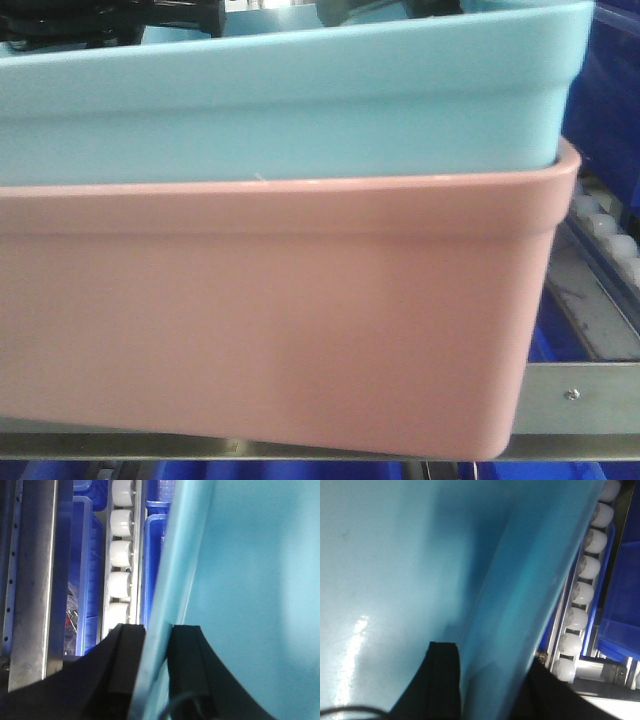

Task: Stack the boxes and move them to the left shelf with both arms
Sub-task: 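Hold the stacked bins while the base drives to the roller shelf, then lower the stacked bins onto the roller shelf and open both grippers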

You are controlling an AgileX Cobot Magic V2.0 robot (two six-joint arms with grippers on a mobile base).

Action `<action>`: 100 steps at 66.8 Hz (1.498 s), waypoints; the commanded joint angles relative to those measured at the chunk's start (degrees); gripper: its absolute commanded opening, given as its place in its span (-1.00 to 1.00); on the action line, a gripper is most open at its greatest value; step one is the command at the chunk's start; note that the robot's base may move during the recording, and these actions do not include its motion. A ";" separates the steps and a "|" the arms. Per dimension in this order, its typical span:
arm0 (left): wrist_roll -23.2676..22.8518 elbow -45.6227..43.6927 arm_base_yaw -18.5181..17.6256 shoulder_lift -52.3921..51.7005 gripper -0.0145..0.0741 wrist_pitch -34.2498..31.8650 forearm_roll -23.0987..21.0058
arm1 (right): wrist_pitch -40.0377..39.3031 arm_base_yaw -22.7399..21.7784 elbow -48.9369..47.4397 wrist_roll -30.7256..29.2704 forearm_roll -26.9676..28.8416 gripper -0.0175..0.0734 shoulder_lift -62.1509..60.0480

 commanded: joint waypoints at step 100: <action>0.48 -4.58 8.39 -2.54 -0.70 -23.76 0.51 | -19.27 -10.50 -7.53 -7.84 1.23 -0.49 -1.83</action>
